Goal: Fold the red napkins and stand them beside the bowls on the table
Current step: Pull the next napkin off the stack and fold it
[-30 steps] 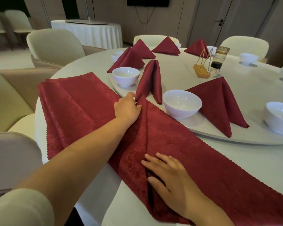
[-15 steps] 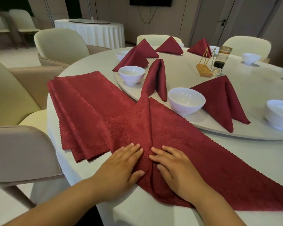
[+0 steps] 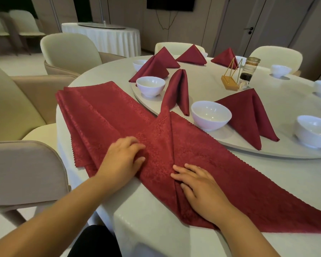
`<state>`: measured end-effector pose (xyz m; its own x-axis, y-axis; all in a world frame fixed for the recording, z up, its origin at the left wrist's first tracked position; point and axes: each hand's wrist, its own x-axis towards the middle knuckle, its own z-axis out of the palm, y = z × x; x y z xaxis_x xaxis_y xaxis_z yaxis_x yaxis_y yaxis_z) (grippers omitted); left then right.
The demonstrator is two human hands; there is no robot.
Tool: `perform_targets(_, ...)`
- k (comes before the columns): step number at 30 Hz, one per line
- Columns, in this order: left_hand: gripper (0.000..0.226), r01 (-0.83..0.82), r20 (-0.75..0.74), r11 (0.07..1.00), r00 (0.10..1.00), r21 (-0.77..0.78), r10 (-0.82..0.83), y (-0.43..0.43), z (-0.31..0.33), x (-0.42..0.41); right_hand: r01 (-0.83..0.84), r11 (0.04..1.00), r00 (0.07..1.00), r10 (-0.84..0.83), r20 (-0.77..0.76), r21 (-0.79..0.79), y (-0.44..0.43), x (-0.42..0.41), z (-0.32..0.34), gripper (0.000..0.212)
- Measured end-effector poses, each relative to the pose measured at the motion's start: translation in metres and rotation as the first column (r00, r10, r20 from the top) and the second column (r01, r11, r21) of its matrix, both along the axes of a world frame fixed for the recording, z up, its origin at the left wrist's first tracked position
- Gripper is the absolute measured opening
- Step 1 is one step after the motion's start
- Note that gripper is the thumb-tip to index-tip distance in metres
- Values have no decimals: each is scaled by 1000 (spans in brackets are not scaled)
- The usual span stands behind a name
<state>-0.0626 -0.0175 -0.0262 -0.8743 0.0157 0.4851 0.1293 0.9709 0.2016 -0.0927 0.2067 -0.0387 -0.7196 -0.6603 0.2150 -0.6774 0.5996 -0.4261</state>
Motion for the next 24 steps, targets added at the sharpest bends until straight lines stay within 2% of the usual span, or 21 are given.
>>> perform_targets(2, 33, 138, 23, 984, 990, 115, -142, 22, -4, 18, 1, 1000, 1000, -1, 13, 25, 0, 0, 2, 81)
perform_targets(4, 33, 183, 26, 969, 981, 163, -190, 38, -12, 30, -3, 999, 1000, 3, 15, 37, -1, 1, 4, 83)
perform_targets(6, 38, 152, 40, 982, 987, 111, -157, 47, -19, 37, -20, 999, 1000, 20, 5, 45, -1, 1, 4, 83)
perform_targets(10, 66, 20, 72, 1000, 997, 24, -22, 69, -24, 47, -17, 999, 1000, 17, 11, 40, 0, 2, 4, 83)
perform_targets(12, 74, -21, 114, 1000, 993, -4, 21, 77, -25, 51, -19, 999, 1000, 19, -17, 30, -2, 2, 4, 73)
perform_targets(13, 76, -32, 126, 999, 991, -14, 33, 77, -26, 51, -17, 1000, 996, 18, -92, 3, -2, 2, 4, 62)
perform_targets(15, 79, -51, 149, 998, 987, -27, 54, 75, -25, 52, 3, 989, 974, -37, -225, -148, 0, 2, 4, 40)
perform_targets(16, 80, -60, 149, 998, 987, -32, 64, 75, -25, 52, 12, 973, 972, -66, -227, -232, 2, 4, 7, 34)
perform_targets(18, 81, -72, 147, 997, 986, -38, 77, 75, -26, 52, 5, 957, 974, -69, -214, -289, 5, 11, 16, 28)
perform_targets(22, 80, -64, 127, 997, 990, -32, 67, 78, -26, 53, -64, 989, 990, 47, -129, -132, 14, 37, 22, 39)
perform_targets(24, 79, -51, 96, 999, 994, -9, 52, 77, -25, 52, -60, 997, 979, 67, -190, 42, 28, 53, 11, 42)
